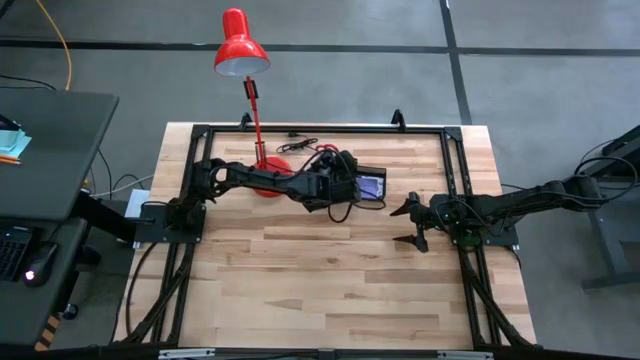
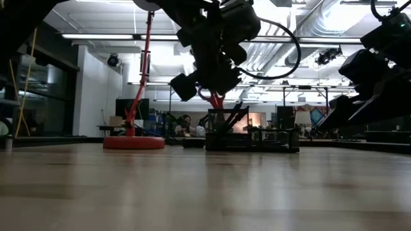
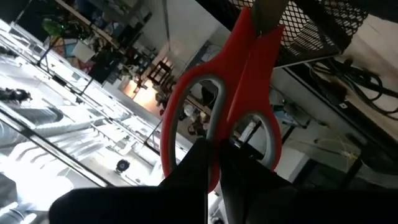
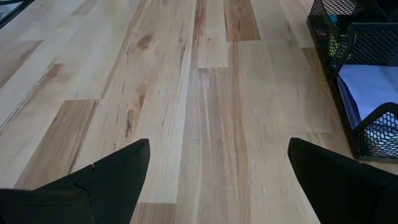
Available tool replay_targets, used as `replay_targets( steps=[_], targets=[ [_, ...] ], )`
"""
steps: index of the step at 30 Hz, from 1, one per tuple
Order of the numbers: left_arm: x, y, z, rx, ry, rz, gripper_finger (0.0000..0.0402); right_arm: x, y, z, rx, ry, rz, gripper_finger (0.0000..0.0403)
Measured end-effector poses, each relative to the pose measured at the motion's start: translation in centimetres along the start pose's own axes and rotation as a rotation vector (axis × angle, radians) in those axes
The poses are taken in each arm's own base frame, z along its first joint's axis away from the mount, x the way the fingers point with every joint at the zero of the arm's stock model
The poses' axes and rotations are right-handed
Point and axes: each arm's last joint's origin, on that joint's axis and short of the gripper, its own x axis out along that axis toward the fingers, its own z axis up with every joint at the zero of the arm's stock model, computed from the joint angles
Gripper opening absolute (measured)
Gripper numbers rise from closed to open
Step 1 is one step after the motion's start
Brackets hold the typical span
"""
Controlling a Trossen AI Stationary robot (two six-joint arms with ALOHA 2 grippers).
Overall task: Pick and place office supplies into organizer
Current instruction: Put the orange scissors into the black desk organizer, then return to Home Position
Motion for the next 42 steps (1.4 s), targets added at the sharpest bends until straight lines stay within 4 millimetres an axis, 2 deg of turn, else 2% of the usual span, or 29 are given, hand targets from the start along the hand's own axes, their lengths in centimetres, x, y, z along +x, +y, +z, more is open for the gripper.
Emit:
replay_targets(
  steps=[7, 9, 13, 15, 18, 22, 26, 29, 33, 38, 42],
  targets=[
    [-0.6, 0.3, 0.3, -0.105, -0.034, 0.021, 0.0001, 0.0, 0.0, 0.0, 0.0, 0.0, 0.0, 0.0378],
    [-0.6, 0.6, 0.5, -0.133, -0.098, 0.02, 0.0008, 0.0, 0.0, 0.0, 0.0, 0.0, 0.0, 0.0378],
    [-0.7, 0.1, 1.4, -0.148, -0.256, -0.021, 0.0054, 0.0, 0.0, 0.0, 0.0, 0.001, 0.0, 0.0378],
    [-0.7, 0.3, 1.3, -0.145, -0.276, -0.018, 0.0087, 0.0, 0.0, 0.0, 0.0, 0.004, 0.0, 0.0378],
    [-0.6, 0.3, 1.2, -0.141, -0.234, -0.01, 0.0137, 0.0, 0.0, 0.0, 0.0, 0.004, 0.0, 0.0378],
    [-0.7, 1.0, 0.7, -0.303, -0.156, 0.027, 0.0185, 0.0, 0.0, 0.0, 0.0, 0.004, 0.0, 0.0378],
    [-1.0, 1.9, -0.5, -0.427, 0.075, 0.097, 0.0218, 0.0, 0.0, 0.0, 0.0, 0.004, 0.0, 0.0378],
    [-1.1, 2.1, -1.2, -0.567, 0.121, 0.113, 0.0235, 0.0, 0.0, 0.0, 0.0, 0.004, 0.0, 0.0378],
    [-3.1, 2.2, -3.1, -0.757, -0.002, 0.079, 0.024, 0.0, 0.0, 0.0, 0.0, 0.004, 0.0, 0.0378],
    [-7.3, 2.0, -5.2, -1.005, -0.195, 0.0, 0.0233, 0.0, 0.0, -0.1, 0.001, 0.007, 0.0, 0.0378],
    [-10.7, 1.7, -6.5, -1.176, -0.426, -0.175, 0.0234, 0.0, 0.0, -0.1, 0.001, 0.009, -0.001, 0.0378]
  ],
)
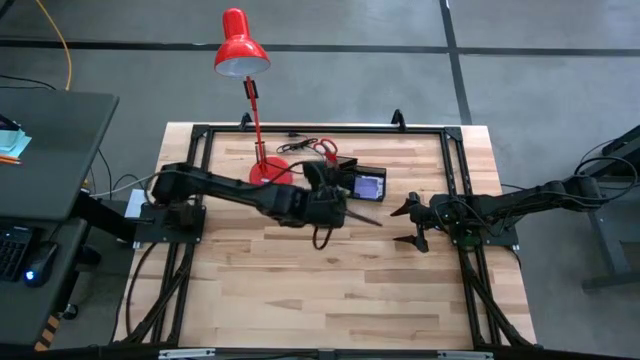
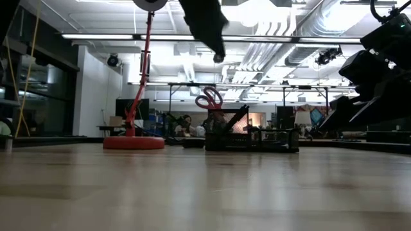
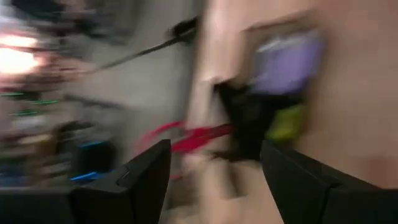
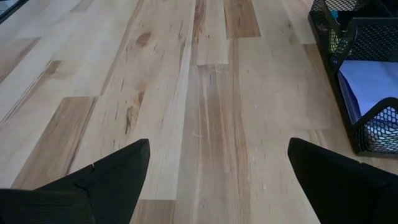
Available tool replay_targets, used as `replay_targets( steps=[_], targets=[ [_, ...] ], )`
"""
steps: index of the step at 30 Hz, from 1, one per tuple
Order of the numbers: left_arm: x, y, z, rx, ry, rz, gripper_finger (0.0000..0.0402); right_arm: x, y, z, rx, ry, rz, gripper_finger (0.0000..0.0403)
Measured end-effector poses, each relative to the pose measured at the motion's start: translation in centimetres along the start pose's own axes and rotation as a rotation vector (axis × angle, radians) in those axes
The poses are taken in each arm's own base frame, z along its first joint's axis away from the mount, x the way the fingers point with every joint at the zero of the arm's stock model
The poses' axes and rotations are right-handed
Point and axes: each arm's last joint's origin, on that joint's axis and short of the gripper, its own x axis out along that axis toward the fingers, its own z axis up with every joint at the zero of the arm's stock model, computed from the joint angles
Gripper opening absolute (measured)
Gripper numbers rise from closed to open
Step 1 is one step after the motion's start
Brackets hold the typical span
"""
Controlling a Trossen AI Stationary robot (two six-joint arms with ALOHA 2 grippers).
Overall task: Pick and place office supplies into organizer
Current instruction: Return to Home Position
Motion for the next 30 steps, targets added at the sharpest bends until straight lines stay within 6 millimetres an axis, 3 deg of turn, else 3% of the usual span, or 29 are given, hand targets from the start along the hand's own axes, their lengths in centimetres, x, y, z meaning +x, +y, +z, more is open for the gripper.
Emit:
replay_targets(
  steps=[6, 11, 16, 19, 24, 30],
  targets=[
    [-3.2, -2.0, 0.5, -0.181, -0.107, -0.373, 0.0233, 0.0, 0.0, -0.1, 0.0, 0.006, -0.001, 0.0378],
    [-4.7, -5.7, 0.6, -0.207, -0.229, -0.48, 0.0234, 0.0, 0.0, -0.1, 0.0, 0.009, -0.001, 0.0378],
    [-4.8, -9.5, -0.6, -0.28, -0.375, -0.582, 0.0233, 0.0, 0.0, -0.1, 0.0, 0.01, -0.001, 0.0378],
    [-4.7, -11.8, -2.0, -0.267, -0.446, -0.701, 0.0234, 0.0, 0.0, -0.1, 0.0, 0.01, -0.001, 0.0378],
    [-4.1, -14.6, -5.2, -0.321, -0.501, -0.74, 0.0233, 0.0, 0.0, -0.1, 0.0, 0.011, 0.0, 0.0378],
    [-2.2, -16.2, -9.9, -0.422, -0.611, -0.755, 0.0233, 0.0, 0.0, -0.2, 0.001, 0.017, -0.001, 0.0378]
  ],
)
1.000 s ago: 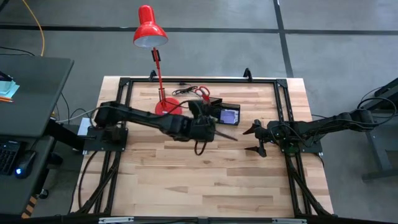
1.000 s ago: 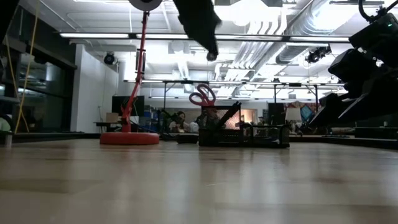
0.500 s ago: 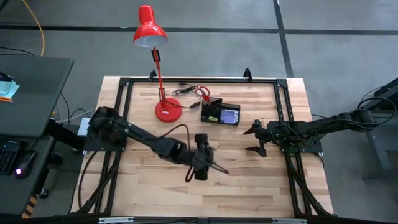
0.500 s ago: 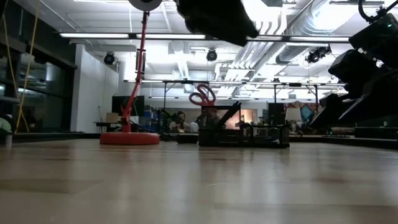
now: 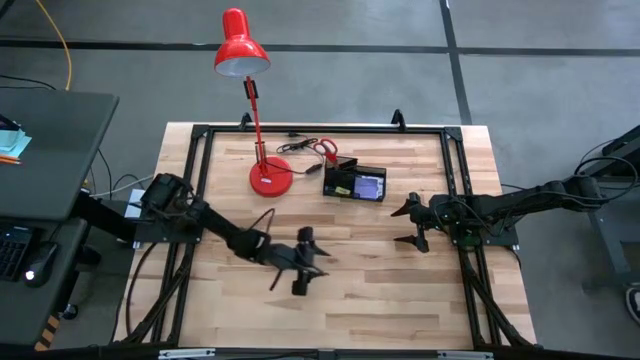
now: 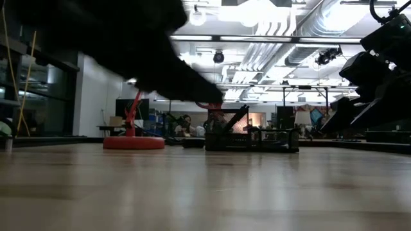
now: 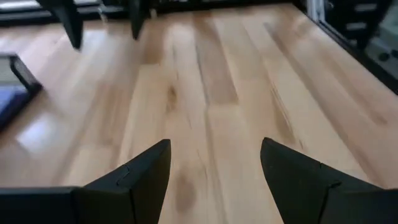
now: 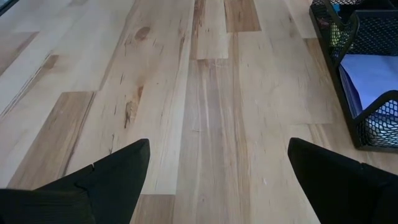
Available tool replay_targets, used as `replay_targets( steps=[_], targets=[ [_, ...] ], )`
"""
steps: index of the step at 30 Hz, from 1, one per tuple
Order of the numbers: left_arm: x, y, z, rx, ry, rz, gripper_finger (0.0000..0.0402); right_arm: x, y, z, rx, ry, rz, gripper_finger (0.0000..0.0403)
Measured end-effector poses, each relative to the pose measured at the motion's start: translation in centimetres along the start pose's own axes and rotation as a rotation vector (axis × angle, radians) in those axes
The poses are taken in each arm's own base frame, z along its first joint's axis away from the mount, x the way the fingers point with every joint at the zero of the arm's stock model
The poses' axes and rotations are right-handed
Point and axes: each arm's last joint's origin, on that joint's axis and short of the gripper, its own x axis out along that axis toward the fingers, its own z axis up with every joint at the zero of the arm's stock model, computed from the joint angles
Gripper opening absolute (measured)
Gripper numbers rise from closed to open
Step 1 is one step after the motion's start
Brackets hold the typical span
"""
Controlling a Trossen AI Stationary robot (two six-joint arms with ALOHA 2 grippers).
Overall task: Pick and place office supplies into organizer
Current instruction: Return to Home Position
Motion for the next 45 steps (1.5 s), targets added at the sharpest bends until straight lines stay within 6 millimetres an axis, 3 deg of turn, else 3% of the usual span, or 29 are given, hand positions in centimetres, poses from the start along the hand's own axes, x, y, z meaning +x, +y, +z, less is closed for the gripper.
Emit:
replay_targets(
  steps=[6, 12, 18, 26, 41, 45],
  targets=[
    [-2.0, 0.6, -3.8, -0.035, -0.031, -0.033, 0.0234, 0.0, 0.0, 0.0, 0.0, 0.0, 0.0, 0.0378],
    [-4.0, 0.8, -6.1, -0.056, -0.043, -0.04, 0.0233, 0.0, 0.0, 0.0, -0.034, -0.001, 0.0, 0.0378],
    [-6.1, 1.7, -7.0, -0.071, -0.09, -0.06, 0.0233, 0.0, 0.0, 0.2, -0.032, -0.024, -0.001, 0.0378],
    [-8.5, 2.6, -8.4, -0.055, -0.125, -0.065, 0.0233, -0.3, 0.1, 2.4, 0.127, -0.255, 0.004, 0.0378],
    [-13.6, 4.7, -10.8, -0.099, -0.261, -0.049, 0.0232, -1.0, 0.0, 2.9, 0.018, -0.322, -0.047, 0.0378],
    [-14.1, 4.8, -10.6, -0.102, -0.282, -0.049, 0.0232, -1.7, 0.1, 3.4, -0.01, -0.395, -0.042, 0.0378]
  ],
)
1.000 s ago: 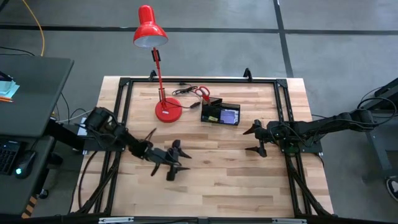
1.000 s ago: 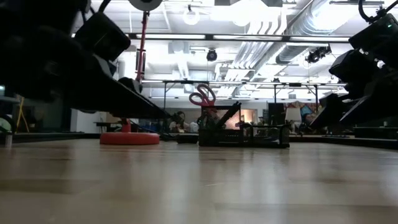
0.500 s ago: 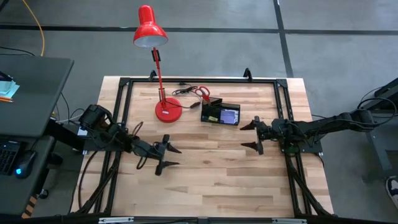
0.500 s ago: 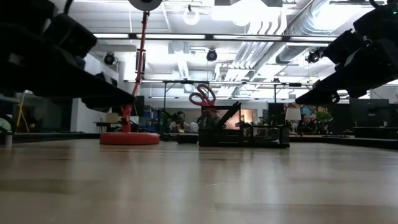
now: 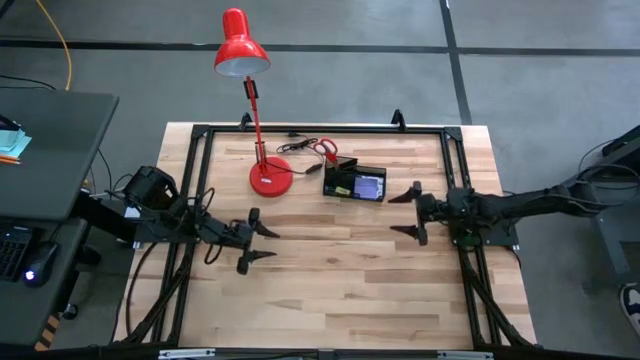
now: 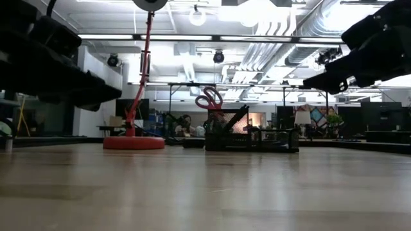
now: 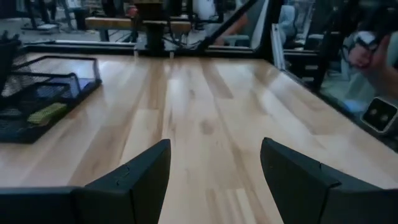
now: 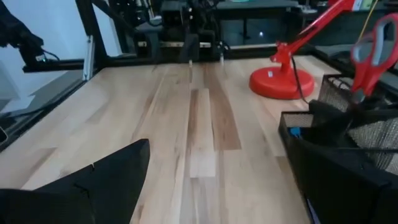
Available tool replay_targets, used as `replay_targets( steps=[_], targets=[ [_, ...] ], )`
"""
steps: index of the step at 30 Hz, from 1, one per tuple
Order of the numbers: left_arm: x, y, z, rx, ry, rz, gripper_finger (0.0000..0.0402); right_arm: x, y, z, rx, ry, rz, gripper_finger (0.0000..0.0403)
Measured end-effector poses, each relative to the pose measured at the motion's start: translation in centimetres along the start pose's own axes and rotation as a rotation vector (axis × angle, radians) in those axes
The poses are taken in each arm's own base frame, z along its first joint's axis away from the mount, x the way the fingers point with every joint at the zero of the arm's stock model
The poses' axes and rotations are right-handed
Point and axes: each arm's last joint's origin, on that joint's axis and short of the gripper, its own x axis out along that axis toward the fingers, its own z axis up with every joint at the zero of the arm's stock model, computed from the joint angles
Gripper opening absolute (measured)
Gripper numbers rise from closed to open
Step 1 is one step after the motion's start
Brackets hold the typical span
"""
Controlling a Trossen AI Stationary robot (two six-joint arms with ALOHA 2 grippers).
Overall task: Pick and place office supplies into organizer
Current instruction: Return to Home Position
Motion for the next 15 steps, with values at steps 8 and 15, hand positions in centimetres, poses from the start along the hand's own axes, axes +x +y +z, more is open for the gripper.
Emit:
replay_targets(
  steps=[8, 15],
  targets=[
    [-0.2, 0.0, 1.0, 0.031, -0.049, 0.027, 0.0232, -1.4, -0.6, 0.5, 0.0, -0.062, 0.003, 0.0378],
    [-0.8, 0.3, 2.0, 0.031, -0.03, 0.091, 0.0232, -3.1, -1.2, 1.6, 0.024, -0.082, -0.023, 0.0378]
  ],
)
